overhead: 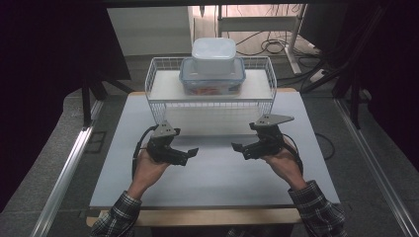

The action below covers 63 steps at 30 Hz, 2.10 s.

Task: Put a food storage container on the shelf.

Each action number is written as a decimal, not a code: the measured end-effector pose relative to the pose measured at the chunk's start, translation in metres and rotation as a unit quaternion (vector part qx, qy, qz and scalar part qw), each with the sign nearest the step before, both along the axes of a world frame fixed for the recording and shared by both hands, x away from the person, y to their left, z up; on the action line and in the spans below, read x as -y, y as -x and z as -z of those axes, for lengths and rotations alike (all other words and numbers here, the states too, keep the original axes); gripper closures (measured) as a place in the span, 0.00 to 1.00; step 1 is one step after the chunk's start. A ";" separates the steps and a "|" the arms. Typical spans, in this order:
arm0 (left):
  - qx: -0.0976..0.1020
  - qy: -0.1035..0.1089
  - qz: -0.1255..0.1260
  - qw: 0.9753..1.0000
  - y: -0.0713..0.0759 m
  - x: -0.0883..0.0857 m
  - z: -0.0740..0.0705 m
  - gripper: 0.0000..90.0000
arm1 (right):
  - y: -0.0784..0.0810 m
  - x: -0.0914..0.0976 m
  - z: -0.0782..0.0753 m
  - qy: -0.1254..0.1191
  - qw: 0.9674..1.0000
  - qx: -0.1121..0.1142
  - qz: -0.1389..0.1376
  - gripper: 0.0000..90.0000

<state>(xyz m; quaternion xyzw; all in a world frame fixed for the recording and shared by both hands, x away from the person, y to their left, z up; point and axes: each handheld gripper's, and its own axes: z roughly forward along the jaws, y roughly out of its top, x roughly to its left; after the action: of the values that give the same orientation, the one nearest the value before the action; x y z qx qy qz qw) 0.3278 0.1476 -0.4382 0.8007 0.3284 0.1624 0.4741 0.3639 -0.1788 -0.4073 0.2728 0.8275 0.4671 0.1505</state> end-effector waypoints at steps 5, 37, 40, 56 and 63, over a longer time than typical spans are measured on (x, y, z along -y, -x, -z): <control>-0.009 -0.006 -0.005 1.000 0.006 -0.002 0.014 0.03 | 0.007 0.005 0.006 0.004 1.000 0.002 0.002 0.02; -0.027 -0.024 -0.052 0.998 0.049 -0.037 0.064 0.01 | 0.034 0.052 0.054 0.006 0.999 -0.022 0.045 0.01; -0.030 -0.032 -0.056 0.997 0.051 -0.040 0.069 0.01 | 0.035 0.058 0.059 0.009 0.998 -0.029 0.056 0.00; -0.058 -0.062 -0.076 0.994 0.055 -0.054 0.088 0.01 | 0.050 0.078 0.080 0.033 0.996 -0.041 0.068 0.00; -0.084 -0.093 -0.073 0.989 0.052 -0.052 0.097 0.00 | 0.053 0.080 0.093 0.064 0.995 -0.046 0.062 0.00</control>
<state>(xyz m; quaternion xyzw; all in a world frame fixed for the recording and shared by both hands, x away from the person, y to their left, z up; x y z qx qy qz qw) 0.2760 0.1997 -0.5355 0.8261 0.4076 0.1587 0.3553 0.3111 -0.2584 -0.5005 0.3342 0.8435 0.3896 0.1581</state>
